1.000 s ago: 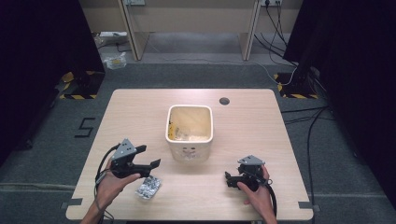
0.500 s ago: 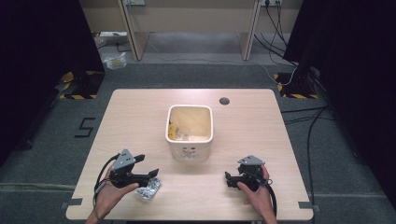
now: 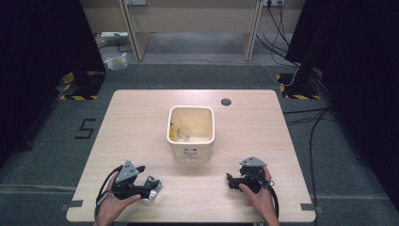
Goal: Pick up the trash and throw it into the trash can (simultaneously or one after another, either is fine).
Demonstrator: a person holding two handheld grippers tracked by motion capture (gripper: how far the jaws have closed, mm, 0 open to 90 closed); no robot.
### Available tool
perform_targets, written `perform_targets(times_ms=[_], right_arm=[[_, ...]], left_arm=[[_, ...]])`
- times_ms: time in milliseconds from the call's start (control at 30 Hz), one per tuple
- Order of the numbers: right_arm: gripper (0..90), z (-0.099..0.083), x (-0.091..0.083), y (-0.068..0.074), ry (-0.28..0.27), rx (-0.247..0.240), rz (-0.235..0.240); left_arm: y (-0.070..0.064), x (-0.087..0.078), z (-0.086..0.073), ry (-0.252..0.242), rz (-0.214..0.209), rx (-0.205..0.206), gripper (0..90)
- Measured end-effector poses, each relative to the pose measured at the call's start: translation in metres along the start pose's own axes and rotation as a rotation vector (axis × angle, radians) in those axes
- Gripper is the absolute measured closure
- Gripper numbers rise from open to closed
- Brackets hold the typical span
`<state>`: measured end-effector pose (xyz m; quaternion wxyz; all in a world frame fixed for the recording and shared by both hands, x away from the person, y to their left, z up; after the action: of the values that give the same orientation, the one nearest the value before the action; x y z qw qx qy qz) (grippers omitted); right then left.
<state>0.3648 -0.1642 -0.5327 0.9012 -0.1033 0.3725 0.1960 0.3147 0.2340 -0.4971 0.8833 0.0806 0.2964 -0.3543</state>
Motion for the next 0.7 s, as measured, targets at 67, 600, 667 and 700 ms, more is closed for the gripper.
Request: perform_targets(times_ms=[67, 600, 667, 700], right_arm=[[2.3, 0.0, 0.0, 0.0, 0.0, 0.0, 0.0], [2.5, 0.0, 0.0, 0.0, -0.001, 0.001, 0.0], [2.5, 0.0, 0.0, 0.0, -0.001, 0.001, 0.0], [2.5, 0.0, 0.0, 0.0, -0.001, 0.001, 0.0]], left_arm=[[0.0, 0.0, -0.001, 0.001, 0.002, -0.001, 19.4], [-0.006, 0.004, -0.022, 0.046, 0.003, -0.008, 17.2], [-0.008, 0.004, -0.023, 0.05, 0.006, -0.009, 16.7], [-0.008, 0.004, -0.023, 0.05, 0.006, -0.009, 16.7]])
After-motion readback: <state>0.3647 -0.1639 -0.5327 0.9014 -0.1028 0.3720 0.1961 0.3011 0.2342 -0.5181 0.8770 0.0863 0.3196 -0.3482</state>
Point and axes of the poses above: each handheld gripper's, and its own axes: x roughly forward along the jaws, z roughly out of its top, y roughly to its left, the point moved 2 cm from there along x, roughly forward along the jaws, and after that the axes turned 2 degrees about -z, right-handed, at the moved point
